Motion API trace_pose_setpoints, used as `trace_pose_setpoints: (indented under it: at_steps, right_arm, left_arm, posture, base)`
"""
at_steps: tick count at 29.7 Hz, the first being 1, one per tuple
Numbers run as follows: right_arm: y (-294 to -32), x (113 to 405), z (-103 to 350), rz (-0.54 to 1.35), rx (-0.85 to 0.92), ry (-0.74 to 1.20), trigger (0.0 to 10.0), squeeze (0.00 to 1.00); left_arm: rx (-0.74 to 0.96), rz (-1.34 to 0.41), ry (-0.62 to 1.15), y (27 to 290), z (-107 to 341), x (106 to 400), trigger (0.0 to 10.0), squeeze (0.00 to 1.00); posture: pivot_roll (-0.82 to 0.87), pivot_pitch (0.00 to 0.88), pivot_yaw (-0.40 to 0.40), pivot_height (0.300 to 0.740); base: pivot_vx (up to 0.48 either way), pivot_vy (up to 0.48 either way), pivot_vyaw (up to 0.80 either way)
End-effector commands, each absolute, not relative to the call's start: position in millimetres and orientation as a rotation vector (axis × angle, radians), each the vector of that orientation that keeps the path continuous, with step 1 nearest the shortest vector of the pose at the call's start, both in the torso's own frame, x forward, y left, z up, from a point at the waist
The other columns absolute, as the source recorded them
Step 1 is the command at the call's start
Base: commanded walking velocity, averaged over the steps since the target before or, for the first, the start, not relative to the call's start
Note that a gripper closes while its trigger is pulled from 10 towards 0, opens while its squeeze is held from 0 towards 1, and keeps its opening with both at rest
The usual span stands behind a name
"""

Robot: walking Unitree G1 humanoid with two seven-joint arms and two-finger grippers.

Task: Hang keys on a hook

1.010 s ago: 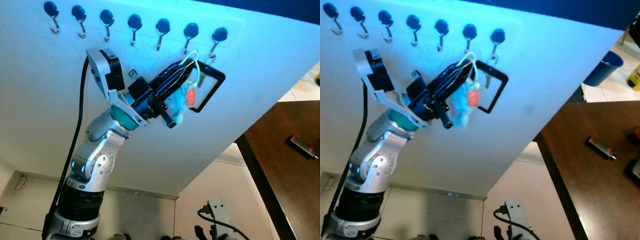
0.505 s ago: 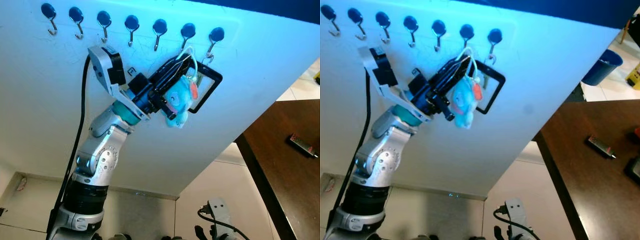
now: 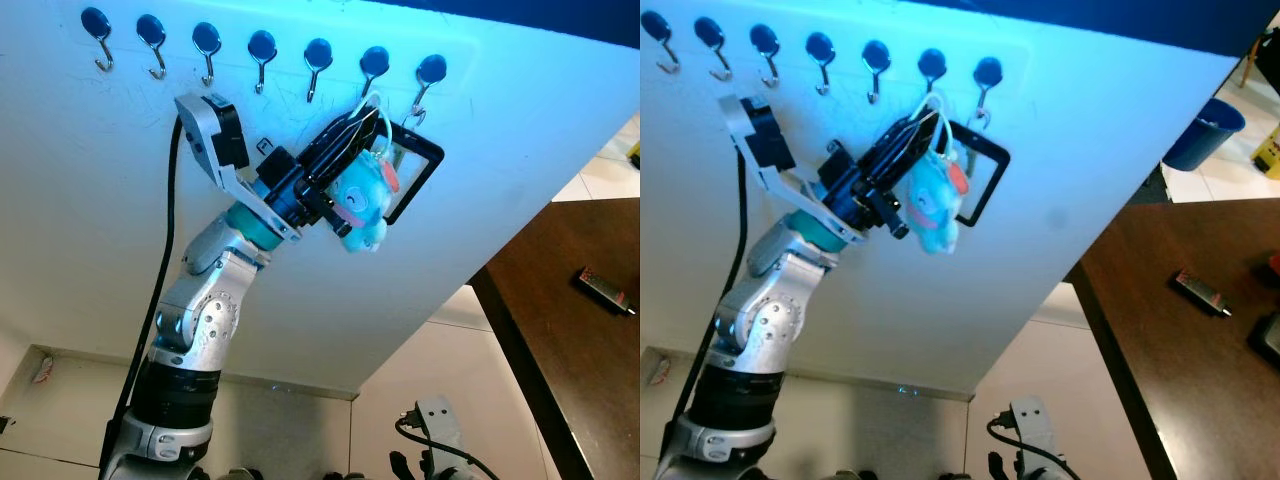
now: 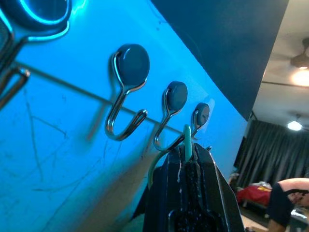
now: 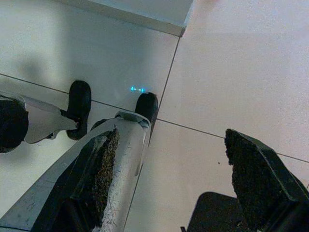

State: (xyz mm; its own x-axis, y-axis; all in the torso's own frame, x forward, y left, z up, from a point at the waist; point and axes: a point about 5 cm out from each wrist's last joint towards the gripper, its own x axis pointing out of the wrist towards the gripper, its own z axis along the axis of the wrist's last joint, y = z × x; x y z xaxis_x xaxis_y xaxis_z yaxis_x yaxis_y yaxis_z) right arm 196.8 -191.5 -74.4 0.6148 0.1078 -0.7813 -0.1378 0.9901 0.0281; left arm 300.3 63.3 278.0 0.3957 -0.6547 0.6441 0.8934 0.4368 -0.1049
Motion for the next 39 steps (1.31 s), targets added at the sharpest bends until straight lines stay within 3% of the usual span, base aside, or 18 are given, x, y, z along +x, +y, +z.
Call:
trace_pose_setpoints:
  at_steps: [1, 27, 28, 29, 39]
  right_arm:
    - [-194.0, 187.5, -79.4, 0.119, -0.018, 0.935, 10.0, 0.0]
    - [-194.7, 189.2, -78.4, 0.121, -0.02, 0.934, 10.0, 0.0]
    - [-194.5, 189.4, -78.4, 0.122, -0.019, 0.934, 10.0, 0.0]
    - [-194.0, 189.6, -78.4, 0.122, -0.019, 0.933, 10.0, 0.0]
    - [-192.7, 189.9, -78.4, 0.12, -0.008, 0.932, 10.0, 0.0]
  left_arm:
    - [-0.502, -1.029, -0.563, 64.1, 278.6, 299.6, 10.0, 0.0]
    - [-0.541, -0.963, -0.445, 73.9, 249.3, 306.0, 10.0, 0.0]
    - [-0.548, -0.974, -0.439, 73.8, 248.4, 305.5, 10.0, 0.21]
    - [-0.559, -0.985, -0.436, 74.3, 247.6, 304.7, 10.0, 1.0]
    - [-0.569, -1.011, -0.445, 85.4, 239.9, 297.0, 10.0, 1.0]
  posture:
    - [0.01, 0.087, 0.008, 0.74]
    - [0.02, 0.087, 0.001, 0.74]
    - [0.02, 0.087, 0.002, 0.74]
    - [0.02, 0.088, 0.003, 0.74]
    - [0.03, 0.092, 0.003, 0.74]
  base:
    - [0.0, 0.0, 0.0]
    - [0.0, 0.0, 0.0]
    - [0.0, 0.0, 0.0]
    - [0.0, 0.0, 0.0]
    - [0.0, 0.0, 0.0]
